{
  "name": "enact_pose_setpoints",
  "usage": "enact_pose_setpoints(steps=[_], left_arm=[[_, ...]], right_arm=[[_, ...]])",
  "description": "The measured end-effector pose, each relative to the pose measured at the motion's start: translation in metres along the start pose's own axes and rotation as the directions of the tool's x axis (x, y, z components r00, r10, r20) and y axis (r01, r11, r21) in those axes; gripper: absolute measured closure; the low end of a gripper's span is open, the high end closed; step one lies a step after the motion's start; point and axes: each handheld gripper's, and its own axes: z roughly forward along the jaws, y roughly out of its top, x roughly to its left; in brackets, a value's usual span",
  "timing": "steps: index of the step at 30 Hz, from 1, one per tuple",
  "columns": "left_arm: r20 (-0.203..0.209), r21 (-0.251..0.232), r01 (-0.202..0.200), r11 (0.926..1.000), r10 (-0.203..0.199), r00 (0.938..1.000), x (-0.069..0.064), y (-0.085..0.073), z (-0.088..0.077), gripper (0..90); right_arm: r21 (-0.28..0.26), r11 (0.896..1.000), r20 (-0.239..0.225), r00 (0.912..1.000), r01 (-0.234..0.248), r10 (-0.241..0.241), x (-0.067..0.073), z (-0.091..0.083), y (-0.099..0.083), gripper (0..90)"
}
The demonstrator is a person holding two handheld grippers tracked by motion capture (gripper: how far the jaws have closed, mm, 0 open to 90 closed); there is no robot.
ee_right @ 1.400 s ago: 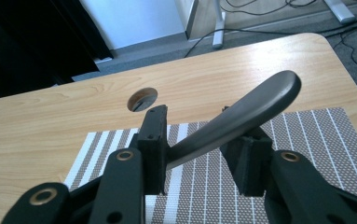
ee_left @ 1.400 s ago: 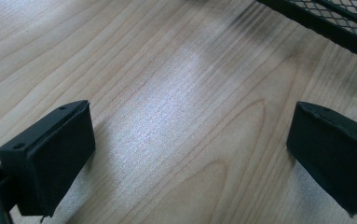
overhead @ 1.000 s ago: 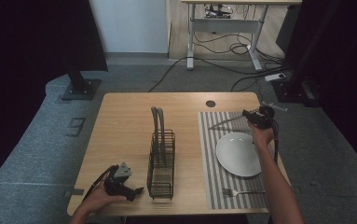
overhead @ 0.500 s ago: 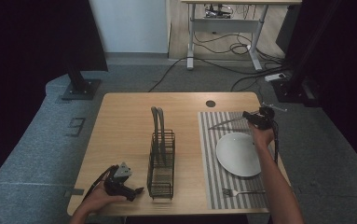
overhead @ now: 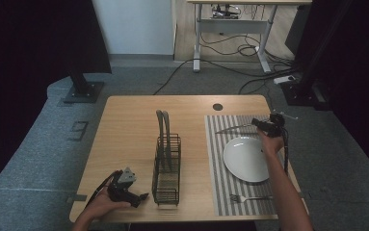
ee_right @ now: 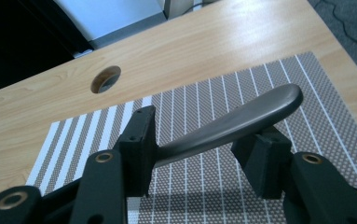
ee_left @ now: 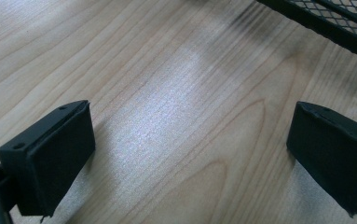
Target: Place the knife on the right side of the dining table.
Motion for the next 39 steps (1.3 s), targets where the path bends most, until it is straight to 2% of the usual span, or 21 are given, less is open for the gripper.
enact_pose_setpoints(steps=[18, 25, 33, 39], left_arm=[[0.0, 0.0, 0.0, 1.0, 0.0, 1.0, 0.0, 0.0, 0.0, 0.8], [0.0, 0.0, 0.0, 1.0, 0.0, 1.0, 0.0, 0.0, 0.0, 0.8], [0.0, -0.001, 0.001, 1.0, -0.001, 1.0, 0.0, 0.0, 0.0, 1.0], [0.0, -0.001, 0.001, 1.0, -0.001, 1.0, 0.0, 0.0, 0.0, 1.1]], right_arm=[[0.07, 0.994, 0.03, 0.9966, -0.078, 0.076, -0.009, 0.008, -0.007, 44.4], [0.08, 0.993, 0.055, 0.9954, -0.082, 0.078, -0.01, 0.011, -0.009, 42.4], [0.104, 0.988, 0.065, 0.9918, -0.116, 0.11, -0.013, 0.014, -0.011, 41.5], [0.108, 0.987, 0.071, 0.9913, -0.118, 0.111, -0.013, 0.015, -0.011, 41.2]])
